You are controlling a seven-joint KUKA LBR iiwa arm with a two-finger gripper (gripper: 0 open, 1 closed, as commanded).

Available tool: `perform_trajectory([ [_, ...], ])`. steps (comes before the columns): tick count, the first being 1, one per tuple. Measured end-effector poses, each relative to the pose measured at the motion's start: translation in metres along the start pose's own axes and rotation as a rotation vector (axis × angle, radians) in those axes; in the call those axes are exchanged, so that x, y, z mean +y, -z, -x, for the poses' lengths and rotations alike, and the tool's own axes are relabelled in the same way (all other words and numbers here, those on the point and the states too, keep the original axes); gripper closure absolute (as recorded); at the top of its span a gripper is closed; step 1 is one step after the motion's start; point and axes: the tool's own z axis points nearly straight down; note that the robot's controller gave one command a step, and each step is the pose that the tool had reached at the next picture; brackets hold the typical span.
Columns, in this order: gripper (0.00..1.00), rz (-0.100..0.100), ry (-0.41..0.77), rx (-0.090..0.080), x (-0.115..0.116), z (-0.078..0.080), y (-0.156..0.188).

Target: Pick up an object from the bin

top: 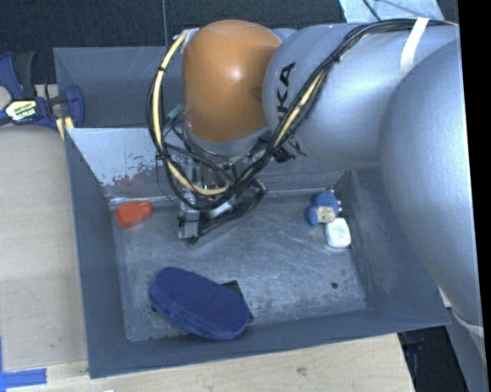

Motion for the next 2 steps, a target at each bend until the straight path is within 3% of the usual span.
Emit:
perform_trajectory([
  [1,0.00,-0.004,0.012,-0.003,-0.070,-0.022,-0.030],
  [2,0.00,0.004,0.046,-0.017,-0.086,-0.011,-0.109],
])
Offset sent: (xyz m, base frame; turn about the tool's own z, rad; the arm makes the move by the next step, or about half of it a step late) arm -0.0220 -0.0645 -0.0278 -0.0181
